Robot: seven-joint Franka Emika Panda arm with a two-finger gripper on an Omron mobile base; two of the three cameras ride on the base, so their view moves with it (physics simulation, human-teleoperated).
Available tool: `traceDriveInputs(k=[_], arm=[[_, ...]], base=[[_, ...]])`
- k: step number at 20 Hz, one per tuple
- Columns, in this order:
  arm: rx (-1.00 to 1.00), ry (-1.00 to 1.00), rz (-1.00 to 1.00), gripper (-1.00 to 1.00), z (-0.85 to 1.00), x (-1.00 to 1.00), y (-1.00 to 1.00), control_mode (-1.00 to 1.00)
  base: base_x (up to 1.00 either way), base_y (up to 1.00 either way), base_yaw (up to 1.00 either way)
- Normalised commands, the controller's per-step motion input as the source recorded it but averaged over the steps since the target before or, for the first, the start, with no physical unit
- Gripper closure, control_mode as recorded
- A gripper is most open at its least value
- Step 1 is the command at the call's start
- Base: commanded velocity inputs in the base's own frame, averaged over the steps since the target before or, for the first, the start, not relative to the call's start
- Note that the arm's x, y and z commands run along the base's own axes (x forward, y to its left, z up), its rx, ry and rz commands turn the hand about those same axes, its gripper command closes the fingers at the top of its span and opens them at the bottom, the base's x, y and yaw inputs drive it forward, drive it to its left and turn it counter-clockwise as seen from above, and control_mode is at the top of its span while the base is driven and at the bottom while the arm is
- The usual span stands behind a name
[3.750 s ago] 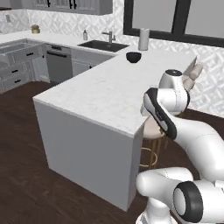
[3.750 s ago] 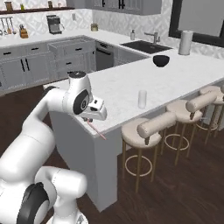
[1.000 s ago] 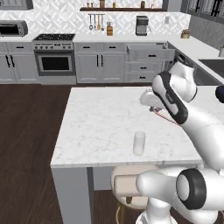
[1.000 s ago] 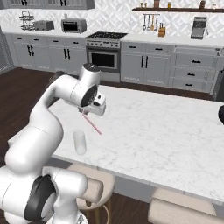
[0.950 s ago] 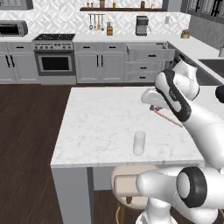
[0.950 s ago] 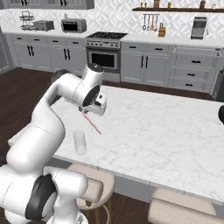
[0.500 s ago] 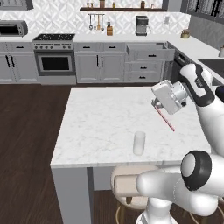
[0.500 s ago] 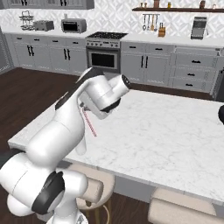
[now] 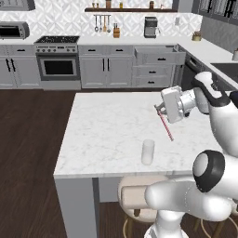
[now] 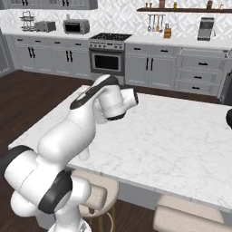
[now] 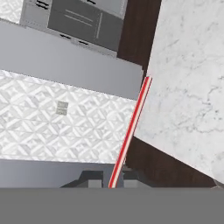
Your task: Take a straw from the drawer in front and place it inside the glass cup on the dining counter.
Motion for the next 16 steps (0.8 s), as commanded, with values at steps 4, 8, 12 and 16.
traceDriveInputs(k=[4, 8, 12, 16], arm=[[0.13, 0.0, 0.02, 1.0, 0.0, 0.32, 0.34, -1.0], [0.16, 0.0, 0.03, 1.0, -0.01, 0.26, 0.11, -1.0], [0.16, -0.01, 0.06, 1.0, -0.26, 0.15, 0.0, -1.0], [0.12, 0.0, 0.08, 1.0, -0.3, 0.18, 0.01, -1.0]], base=[[0.0, 0.0, 0.0], [0.0, 0.0, 0.0], [0.0, 0.0, 0.0], [0.0, 0.0, 0.0]])
